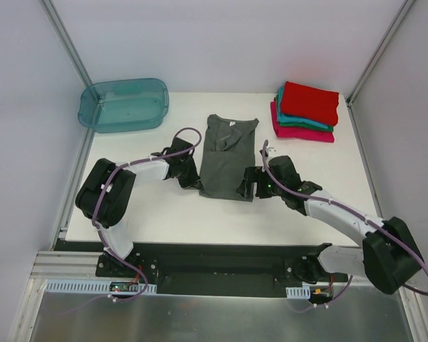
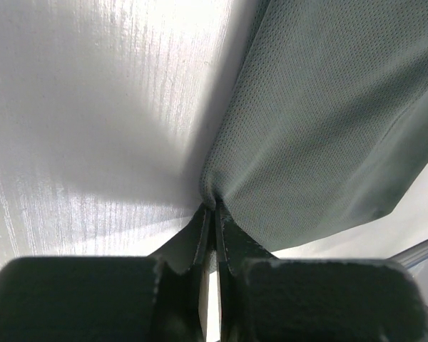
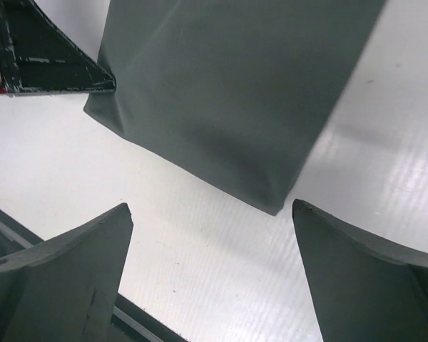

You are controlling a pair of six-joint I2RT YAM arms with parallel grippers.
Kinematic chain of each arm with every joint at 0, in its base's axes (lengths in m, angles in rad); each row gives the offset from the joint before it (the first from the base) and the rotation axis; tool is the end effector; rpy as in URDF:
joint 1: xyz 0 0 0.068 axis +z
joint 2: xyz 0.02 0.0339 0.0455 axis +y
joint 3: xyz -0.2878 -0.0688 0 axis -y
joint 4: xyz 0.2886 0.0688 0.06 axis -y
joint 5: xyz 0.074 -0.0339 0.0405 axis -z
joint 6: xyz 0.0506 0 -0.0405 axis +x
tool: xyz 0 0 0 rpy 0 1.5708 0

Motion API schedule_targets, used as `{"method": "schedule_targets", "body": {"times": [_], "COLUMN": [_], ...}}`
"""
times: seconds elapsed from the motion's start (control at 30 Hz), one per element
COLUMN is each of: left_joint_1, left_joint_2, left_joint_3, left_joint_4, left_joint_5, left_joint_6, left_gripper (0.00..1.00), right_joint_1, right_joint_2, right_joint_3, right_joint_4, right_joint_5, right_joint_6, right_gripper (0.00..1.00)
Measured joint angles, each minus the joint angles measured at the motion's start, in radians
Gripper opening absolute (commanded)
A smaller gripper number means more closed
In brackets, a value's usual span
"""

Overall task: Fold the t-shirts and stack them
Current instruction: Grab one side of the 2/3 rectangular tshirt with both arms

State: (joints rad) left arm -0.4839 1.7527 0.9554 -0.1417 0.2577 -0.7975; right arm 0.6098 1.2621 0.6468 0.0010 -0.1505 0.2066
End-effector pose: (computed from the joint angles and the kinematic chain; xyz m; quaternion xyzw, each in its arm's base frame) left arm 0.3385 -0.1925 0.1328 -0.1078 0.9373 -0.2821 0.1740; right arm 0.2450 0.1804 0.1986 -0.2112 0.8604 0.2434 0.3947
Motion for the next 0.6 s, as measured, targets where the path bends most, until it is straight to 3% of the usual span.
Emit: {"method": "schedule_targets", "body": {"times": [0.17, 0.4, 0.6], "left_joint_1": [-0.002, -0.015, -0.015], "left_joint_2": [-0.008, -0.012, -0.016], "left_joint_3": [-0.011, -0.015, -0.021], "left_joint_4": [0.008, 0.008, 0.011], "left_joint_5": [-0.004, -0.008, -0.012], "left_joint_6": [-0.002, -0.003, -0.003], "left_gripper": [0.0, 0.0, 0.0], "right_joint_1": [0.0, -0.003, -0.003], "right_joint_2": [-0.079, 0.035, 0.125], "right_joint_3": [-0.011, -0.02, -0.01], "right_joint_4": [-0.059, -0.093, -0.093], "right_joint_5": [0.082, 0.132, 0.147], "right_joint_6": [0.003, 0.073, 0.138], "right_gripper": [0.99, 0.73, 0.59]}}
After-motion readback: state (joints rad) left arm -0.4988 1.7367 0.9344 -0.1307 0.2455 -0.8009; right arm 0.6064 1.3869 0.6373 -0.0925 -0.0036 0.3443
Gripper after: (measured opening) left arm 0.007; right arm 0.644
